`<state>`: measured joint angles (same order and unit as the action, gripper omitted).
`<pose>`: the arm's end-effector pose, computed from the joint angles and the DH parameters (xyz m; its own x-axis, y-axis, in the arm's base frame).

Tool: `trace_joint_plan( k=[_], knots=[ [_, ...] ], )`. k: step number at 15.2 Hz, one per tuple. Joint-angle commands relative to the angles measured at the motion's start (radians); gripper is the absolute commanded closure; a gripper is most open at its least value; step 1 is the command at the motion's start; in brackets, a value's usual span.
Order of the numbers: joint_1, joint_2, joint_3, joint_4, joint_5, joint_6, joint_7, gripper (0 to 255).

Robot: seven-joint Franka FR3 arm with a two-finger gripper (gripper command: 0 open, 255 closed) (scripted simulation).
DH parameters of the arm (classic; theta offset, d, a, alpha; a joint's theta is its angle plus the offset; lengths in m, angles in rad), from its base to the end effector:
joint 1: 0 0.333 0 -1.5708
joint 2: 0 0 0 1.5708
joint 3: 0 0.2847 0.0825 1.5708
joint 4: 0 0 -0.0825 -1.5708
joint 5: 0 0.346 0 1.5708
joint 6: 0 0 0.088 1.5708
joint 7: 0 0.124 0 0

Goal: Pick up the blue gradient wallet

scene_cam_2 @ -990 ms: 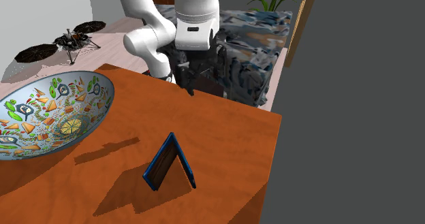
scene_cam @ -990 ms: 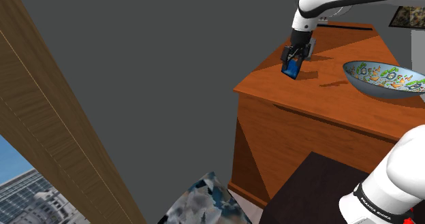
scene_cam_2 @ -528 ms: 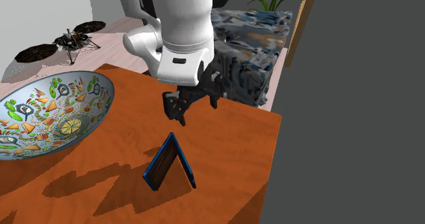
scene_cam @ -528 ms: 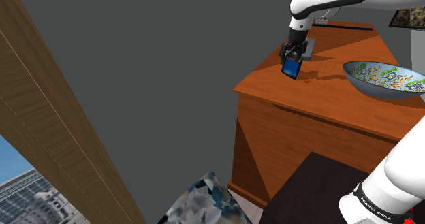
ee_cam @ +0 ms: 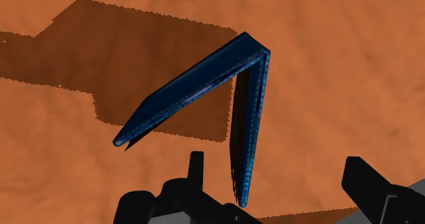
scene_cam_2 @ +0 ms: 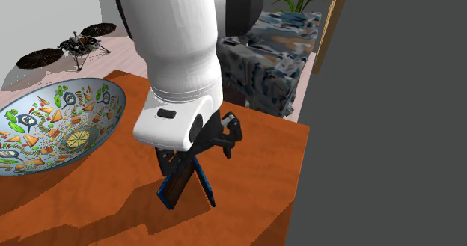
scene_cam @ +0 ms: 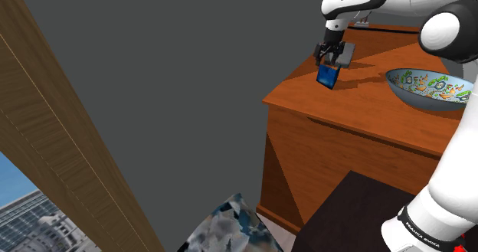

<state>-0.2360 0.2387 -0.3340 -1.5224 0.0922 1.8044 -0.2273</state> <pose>0.5146 -0.2979 0.4924 0.9376 -0.3428 0.0580 -0.3434 -0.9392 -0.0001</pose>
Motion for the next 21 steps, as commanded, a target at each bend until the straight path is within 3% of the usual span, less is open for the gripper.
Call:
trace_joint_plan(
  k=[1,10,11,21],
  knots=[
    [-0.021,0.059,-0.007,0.067,0.019,-0.004,-0.011,0],
    [-0.017,0.060,-0.004,-0.033,0.021,0.097,-0.015,0],
    [-0.016,0.060,-0.004,-0.035,0.021,0.098,-0.014,255],
    [-0.017,0.059,-0.004,-0.021,0.020,0.084,-0.014,255]
  ],
)
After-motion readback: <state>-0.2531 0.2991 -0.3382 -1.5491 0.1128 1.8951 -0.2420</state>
